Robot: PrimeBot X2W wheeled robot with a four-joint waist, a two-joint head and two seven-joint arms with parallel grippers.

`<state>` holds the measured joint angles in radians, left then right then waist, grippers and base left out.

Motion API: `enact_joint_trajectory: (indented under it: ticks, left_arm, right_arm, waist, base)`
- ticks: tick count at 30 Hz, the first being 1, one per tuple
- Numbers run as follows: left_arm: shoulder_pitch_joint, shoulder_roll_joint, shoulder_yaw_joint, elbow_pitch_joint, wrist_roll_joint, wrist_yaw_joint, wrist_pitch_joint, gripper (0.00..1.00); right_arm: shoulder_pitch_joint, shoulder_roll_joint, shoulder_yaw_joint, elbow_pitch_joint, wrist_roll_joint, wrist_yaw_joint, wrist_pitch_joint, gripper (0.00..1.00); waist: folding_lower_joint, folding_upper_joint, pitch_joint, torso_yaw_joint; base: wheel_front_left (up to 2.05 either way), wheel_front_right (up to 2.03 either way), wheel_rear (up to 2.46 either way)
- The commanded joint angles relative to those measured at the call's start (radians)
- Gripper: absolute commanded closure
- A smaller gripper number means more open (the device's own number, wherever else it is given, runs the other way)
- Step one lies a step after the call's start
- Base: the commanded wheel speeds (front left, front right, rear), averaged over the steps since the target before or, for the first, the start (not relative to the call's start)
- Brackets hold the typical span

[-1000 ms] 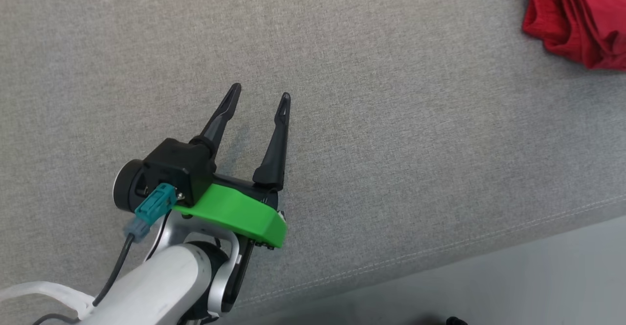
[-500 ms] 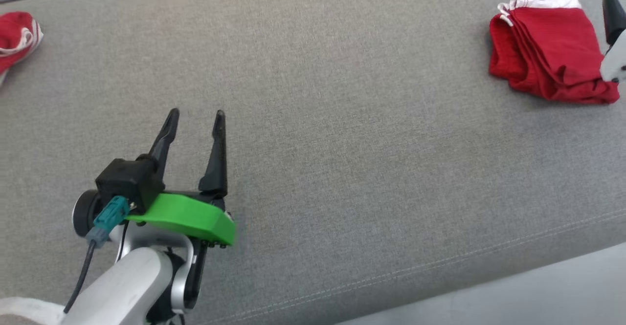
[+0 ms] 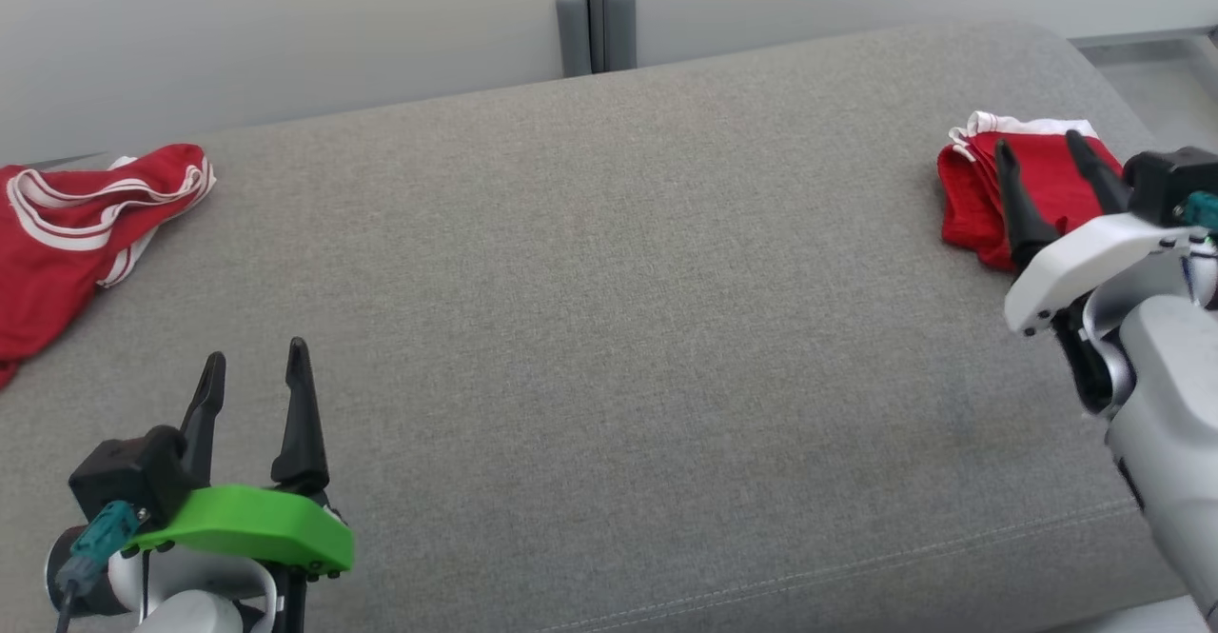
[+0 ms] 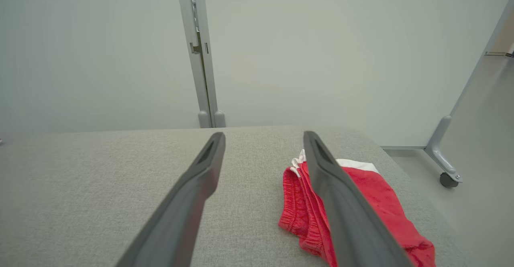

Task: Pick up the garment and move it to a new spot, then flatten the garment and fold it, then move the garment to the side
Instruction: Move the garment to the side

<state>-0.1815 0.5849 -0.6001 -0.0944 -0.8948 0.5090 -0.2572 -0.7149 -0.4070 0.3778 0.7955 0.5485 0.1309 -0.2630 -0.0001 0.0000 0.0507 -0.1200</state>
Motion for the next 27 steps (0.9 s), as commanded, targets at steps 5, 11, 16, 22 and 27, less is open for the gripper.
enact_joint_trajectory:
  ticks: [5,11,16,22,27]
  left_arm:
    - [0.081,0.012,0.066,-0.004,0.004,-0.021,-0.007,0.00]
    - [0.163,-0.009,0.139,-0.005,0.049,-0.034,-0.007,0.00]
    - [0.216,-0.047,0.166,0.013,0.076,-0.063,-0.008,0.00]
    - [0.249,-0.081,0.163,0.046,0.113,-0.094,-0.008,0.00]
    - [0.257,-0.087,0.160,0.060,0.130,-0.112,-0.008,0.00]
  right_arm:
    - [0.141,0.089,-0.121,-0.128,-0.111,0.000,-0.003,0.00]
    - [0.282,0.202,-0.213,-0.273,-0.224,0.000,0.000,0.00]
    - [0.380,0.276,-0.241,-0.383,-0.286,0.000,0.046,0.00]
    - [0.484,0.329,-0.248,-0.506,-0.321,0.000,0.104,0.00]
    - [0.549,0.348,-0.248,-0.569,-0.314,0.000,0.134,0.00]
  waist:
    - [0.0001,0.0000,-0.056,0.040]
    - [0.0001,0.0000,-0.069,0.050]
    - [0.0001,0.0000,-0.079,0.057]
    - [0.0001,0.0000,-0.089,0.065]
    - [0.0001,0.0000,-0.097,0.074]
  base:
    - [0.00,0.00,0.00]
    - [0.00,0.00,0.00]
    - [0.00,0.00,0.00]
    - [0.00,0.00,0.00]
    - [0.00,0.00,0.00]
